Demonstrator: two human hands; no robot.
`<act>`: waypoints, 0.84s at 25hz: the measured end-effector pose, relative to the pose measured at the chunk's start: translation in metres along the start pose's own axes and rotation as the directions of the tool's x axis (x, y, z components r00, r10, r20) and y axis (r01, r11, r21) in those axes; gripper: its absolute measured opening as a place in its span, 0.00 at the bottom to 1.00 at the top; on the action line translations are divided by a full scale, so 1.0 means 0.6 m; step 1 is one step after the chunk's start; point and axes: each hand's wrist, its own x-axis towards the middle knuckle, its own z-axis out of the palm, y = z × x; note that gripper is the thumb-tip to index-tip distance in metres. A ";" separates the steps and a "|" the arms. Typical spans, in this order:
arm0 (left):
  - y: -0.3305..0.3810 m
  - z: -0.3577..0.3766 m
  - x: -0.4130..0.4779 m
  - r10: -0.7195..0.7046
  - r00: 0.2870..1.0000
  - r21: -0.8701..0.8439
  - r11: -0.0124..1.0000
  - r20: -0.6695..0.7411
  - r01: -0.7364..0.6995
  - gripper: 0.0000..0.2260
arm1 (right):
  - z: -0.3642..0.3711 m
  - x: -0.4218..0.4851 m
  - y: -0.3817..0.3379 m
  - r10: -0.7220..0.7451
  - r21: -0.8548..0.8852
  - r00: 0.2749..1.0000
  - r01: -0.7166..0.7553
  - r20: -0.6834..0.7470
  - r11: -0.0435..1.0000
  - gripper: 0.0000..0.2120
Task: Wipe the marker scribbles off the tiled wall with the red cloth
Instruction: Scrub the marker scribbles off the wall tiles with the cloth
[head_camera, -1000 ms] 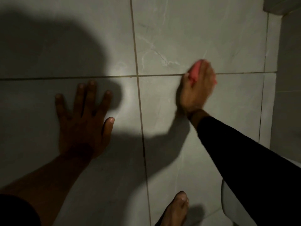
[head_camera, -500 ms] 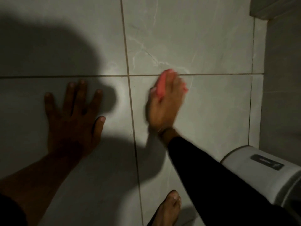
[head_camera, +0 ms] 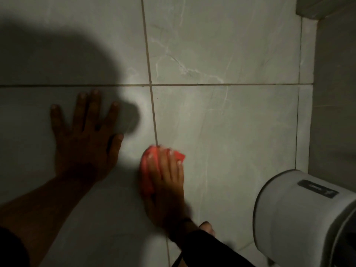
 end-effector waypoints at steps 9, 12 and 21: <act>0.000 0.001 0.003 0.009 1.000 0.029 1.000 -0.019 -0.008 0.33 | -0.006 -0.044 -0.067 0.187 -0.016 0.981 -0.186 0.050 0.982 0.29; 0.003 0.001 0.002 0.013 0.999 0.022 1.000 -0.030 -0.012 0.32 | -0.029 0.173 -0.033 0.062 0.075 0.998 -0.063 0.007 0.995 0.33; -0.005 0.011 0.003 0.015 0.999 0.039 0.999 -0.037 -0.013 0.32 | -0.128 0.236 0.303 0.632 0.196 0.755 -0.602 -0.176 0.774 0.34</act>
